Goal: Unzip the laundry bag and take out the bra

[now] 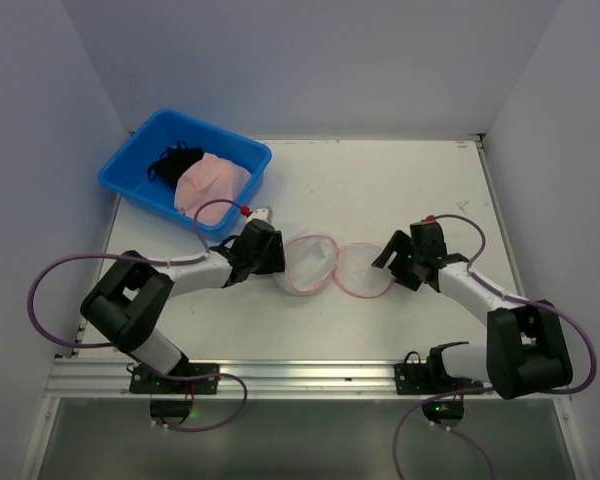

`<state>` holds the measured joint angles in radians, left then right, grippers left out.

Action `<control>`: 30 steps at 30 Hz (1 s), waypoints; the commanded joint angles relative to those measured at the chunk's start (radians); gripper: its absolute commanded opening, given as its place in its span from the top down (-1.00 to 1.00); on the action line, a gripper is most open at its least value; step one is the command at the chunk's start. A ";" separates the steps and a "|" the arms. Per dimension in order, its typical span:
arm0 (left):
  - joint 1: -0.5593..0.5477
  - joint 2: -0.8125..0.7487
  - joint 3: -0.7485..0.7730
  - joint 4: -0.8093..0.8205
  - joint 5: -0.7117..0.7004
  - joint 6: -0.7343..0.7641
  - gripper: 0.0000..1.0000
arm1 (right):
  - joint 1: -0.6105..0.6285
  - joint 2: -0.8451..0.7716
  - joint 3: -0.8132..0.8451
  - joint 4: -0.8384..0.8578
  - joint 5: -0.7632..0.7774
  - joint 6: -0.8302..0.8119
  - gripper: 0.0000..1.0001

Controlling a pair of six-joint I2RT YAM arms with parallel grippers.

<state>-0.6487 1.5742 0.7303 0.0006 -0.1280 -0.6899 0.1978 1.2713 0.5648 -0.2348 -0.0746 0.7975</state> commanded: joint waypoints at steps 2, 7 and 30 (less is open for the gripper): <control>-0.003 0.041 -0.008 0.055 -0.061 -0.017 0.05 | -0.003 0.039 0.013 0.034 -0.034 0.003 -0.52; -0.002 0.009 -0.022 0.009 -0.082 -0.019 0.72 | -0.001 0.057 0.035 0.029 -0.056 -0.027 -0.52; -0.002 -0.243 -0.097 -0.149 -0.116 0.024 1.00 | 0.121 0.143 0.092 -0.004 -0.042 -0.052 0.98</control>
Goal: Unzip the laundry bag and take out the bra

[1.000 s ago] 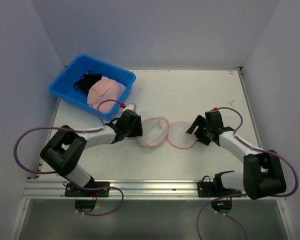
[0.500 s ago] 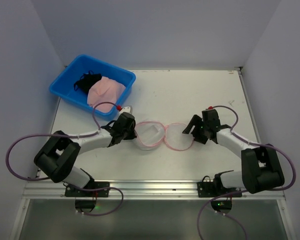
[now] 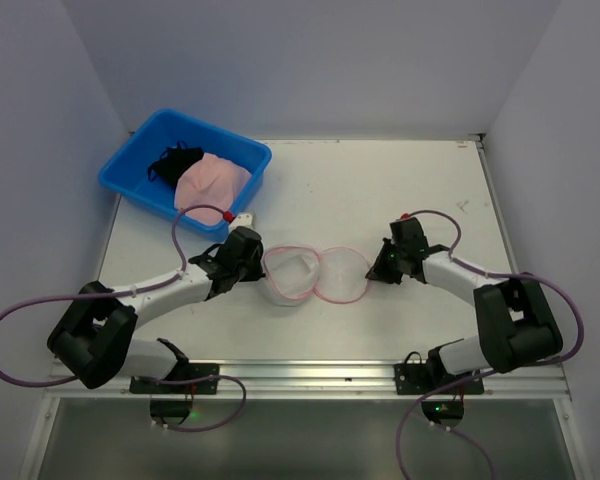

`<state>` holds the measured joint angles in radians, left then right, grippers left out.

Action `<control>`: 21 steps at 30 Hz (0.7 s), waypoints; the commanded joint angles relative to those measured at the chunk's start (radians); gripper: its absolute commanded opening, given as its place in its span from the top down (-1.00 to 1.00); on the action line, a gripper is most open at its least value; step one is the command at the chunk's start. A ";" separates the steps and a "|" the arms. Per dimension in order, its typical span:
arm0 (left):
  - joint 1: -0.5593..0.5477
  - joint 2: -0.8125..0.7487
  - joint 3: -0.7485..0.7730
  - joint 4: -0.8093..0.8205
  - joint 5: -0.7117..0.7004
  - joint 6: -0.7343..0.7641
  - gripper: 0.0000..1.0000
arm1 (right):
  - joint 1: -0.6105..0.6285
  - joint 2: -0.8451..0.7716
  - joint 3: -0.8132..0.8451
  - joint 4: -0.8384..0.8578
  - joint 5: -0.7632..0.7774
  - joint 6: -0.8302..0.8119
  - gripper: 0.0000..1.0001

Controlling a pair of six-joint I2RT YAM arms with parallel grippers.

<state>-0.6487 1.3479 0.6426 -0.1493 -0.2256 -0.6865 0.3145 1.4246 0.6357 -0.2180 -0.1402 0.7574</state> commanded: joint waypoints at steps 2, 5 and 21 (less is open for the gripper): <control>-0.002 -0.012 -0.008 0.004 -0.011 0.016 1.00 | 0.006 -0.044 0.032 -0.053 0.051 -0.026 1.00; -0.002 -0.009 -0.009 0.028 0.003 -0.001 1.00 | 0.012 -0.108 0.042 -0.078 0.071 -0.061 1.00; -0.068 0.260 0.138 0.277 0.186 -0.156 1.00 | 0.173 -0.303 0.277 -0.161 -0.180 -0.245 1.00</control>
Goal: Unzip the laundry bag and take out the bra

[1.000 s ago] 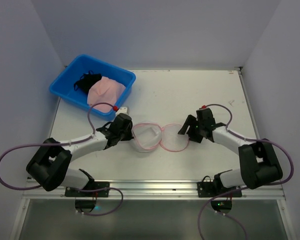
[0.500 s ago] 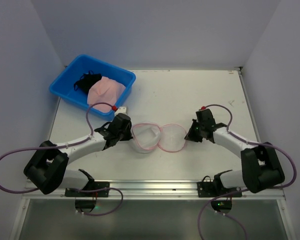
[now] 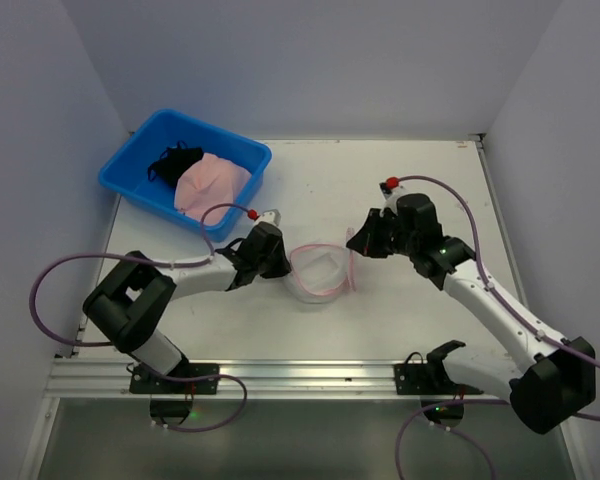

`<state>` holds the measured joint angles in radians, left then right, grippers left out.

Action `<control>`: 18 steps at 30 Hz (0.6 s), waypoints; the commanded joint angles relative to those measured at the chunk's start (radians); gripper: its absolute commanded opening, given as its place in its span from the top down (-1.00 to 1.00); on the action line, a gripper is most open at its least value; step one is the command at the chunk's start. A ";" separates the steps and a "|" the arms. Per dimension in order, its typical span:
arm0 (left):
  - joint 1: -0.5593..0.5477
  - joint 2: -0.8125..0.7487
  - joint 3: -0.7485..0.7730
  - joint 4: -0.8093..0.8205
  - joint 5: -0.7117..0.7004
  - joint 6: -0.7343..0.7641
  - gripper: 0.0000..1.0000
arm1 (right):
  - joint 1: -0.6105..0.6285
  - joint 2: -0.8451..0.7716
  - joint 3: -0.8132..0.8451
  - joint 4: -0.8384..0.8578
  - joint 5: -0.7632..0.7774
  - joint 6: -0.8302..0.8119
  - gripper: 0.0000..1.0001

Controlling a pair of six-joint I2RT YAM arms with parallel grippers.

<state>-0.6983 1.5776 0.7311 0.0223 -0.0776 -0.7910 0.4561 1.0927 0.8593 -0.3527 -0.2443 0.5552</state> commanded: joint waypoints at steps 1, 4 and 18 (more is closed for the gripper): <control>-0.026 0.041 0.053 0.119 0.041 -0.068 1.00 | 0.045 0.039 0.069 -0.022 -0.078 -0.043 1.00; -0.044 0.073 0.067 0.154 0.042 -0.094 1.00 | 0.085 0.088 0.089 0.000 -0.092 -0.037 1.00; -0.104 0.199 0.045 0.320 0.058 -0.186 1.00 | 0.136 0.410 -0.006 0.334 -0.168 0.049 1.00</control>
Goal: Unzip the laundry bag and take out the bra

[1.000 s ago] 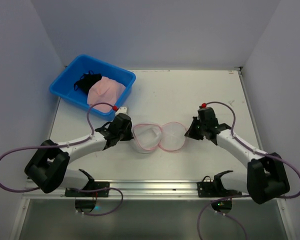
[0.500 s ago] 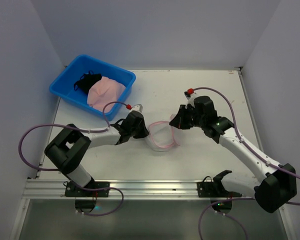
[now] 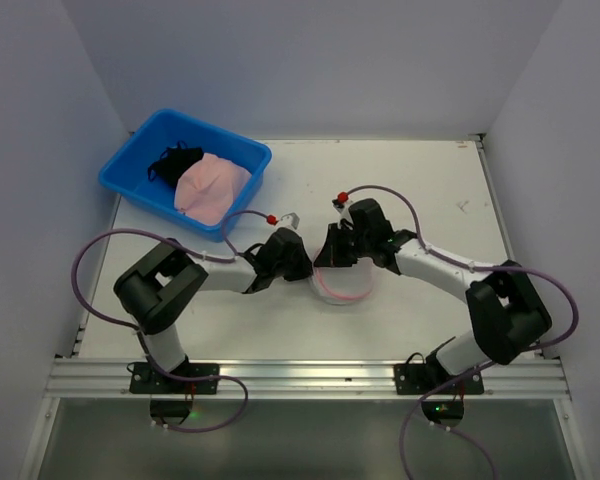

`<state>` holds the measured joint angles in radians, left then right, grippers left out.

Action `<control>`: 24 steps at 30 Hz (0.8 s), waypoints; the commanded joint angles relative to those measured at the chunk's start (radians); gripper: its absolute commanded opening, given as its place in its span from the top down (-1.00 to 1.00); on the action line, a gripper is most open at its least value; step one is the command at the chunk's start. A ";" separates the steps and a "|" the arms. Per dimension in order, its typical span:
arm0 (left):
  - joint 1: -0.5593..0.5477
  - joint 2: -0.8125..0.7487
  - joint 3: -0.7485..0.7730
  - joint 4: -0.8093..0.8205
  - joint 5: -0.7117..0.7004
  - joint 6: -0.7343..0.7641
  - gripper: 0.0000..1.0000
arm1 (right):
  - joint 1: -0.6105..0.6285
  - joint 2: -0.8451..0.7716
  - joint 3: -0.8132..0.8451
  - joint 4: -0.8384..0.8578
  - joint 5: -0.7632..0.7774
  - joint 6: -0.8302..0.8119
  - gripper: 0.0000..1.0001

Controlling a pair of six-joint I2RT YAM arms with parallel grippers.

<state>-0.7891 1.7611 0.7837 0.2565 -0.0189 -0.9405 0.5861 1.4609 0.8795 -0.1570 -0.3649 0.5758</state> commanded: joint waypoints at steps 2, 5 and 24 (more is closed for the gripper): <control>-0.019 0.021 -0.020 0.105 -0.007 -0.043 1.00 | 0.004 0.096 -0.033 0.203 -0.066 0.039 1.00; -0.022 0.024 -0.037 0.116 -0.021 -0.053 1.00 | 0.004 0.168 -0.033 0.243 -0.066 0.059 1.00; 0.036 -0.192 -0.222 0.006 -0.145 -0.083 -0.12 | 0.003 0.299 -0.016 0.217 -0.060 0.099 1.00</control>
<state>-0.7555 1.6104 0.5995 0.3485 -0.1211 -1.0267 0.5720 1.7424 0.8547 0.0723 -0.4294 0.6716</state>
